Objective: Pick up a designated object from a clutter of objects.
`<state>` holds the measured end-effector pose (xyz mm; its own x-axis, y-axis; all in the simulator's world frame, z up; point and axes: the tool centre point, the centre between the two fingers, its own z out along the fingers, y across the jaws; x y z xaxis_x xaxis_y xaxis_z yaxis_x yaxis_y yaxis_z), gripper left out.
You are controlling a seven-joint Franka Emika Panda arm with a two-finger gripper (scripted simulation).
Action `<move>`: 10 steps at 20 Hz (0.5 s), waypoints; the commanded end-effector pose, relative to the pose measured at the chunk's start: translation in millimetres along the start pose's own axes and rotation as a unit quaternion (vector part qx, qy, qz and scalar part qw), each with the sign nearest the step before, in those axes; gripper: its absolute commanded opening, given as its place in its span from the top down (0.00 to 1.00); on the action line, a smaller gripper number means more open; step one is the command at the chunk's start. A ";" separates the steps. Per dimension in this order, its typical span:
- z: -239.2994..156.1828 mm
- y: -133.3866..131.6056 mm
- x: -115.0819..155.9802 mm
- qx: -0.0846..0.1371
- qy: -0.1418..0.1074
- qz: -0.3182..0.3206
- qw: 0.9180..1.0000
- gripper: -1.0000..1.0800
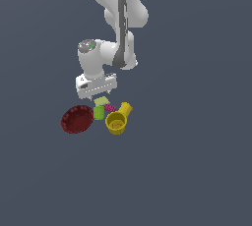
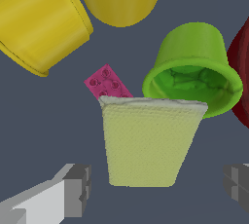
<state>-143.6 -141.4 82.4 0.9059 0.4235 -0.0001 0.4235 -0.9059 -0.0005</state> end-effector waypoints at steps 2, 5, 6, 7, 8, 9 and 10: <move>3.2 -0.1 -0.3 0.000 0.000 0.000 1.000 0.04; 10.6 -0.2 -0.7 0.000 0.000 0.000 1.000 0.04; 13.8 -0.2 -0.8 0.000 0.000 0.000 1.000 0.04; 17.5 -0.3 -0.9 0.000 0.000 0.000 1.000 0.04; 21.7 -0.3 -1.1 0.000 0.000 0.000 1.000 0.04; 26.2 -0.5 -1.1 0.000 0.000 -0.001 1.000 0.04; 30.6 -0.5 -1.3 0.000 0.000 -0.001 1.000 0.04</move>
<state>-144.6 -141.5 58.4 0.9054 0.4245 -0.0004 0.4245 -0.9054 0.0003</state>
